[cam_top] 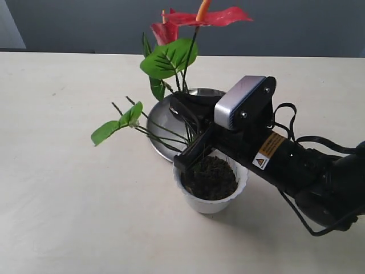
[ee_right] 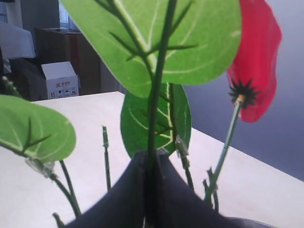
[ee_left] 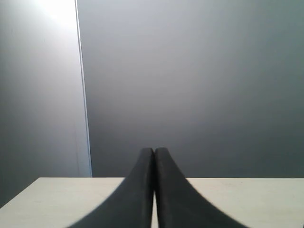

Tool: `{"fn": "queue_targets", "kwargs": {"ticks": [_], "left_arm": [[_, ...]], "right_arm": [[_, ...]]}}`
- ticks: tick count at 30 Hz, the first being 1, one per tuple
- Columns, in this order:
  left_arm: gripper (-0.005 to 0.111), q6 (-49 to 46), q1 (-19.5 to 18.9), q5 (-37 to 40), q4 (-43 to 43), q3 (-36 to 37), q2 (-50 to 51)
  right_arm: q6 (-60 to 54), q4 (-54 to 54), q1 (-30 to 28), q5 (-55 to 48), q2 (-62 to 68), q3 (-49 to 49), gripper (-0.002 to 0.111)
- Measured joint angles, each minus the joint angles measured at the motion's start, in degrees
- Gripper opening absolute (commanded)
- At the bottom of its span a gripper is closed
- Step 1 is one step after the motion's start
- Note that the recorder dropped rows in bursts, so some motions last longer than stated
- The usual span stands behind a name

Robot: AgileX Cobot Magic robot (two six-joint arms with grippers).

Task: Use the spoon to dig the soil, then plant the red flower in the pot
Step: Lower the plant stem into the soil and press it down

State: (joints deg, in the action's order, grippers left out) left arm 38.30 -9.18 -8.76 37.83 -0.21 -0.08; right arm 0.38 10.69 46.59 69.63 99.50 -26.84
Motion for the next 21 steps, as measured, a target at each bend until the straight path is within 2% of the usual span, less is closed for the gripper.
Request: {"fn": "queue_targets", "kwargs": {"ticks": [14, 21], "left_arm": [[0.000, 0.00, 0.00, 0.00, 0.00, 0.00, 0.00], [0.000, 0.00, 0.00, 0.00, 0.00, 0.00, 0.00]], "right_arm": [[-4.61, -1.35, 0.00, 4.21, -0.11, 5.14, 0.000], [-4.86, 1.25, 0.00, 4.44, -0.58, 6.02, 0.000]]}}
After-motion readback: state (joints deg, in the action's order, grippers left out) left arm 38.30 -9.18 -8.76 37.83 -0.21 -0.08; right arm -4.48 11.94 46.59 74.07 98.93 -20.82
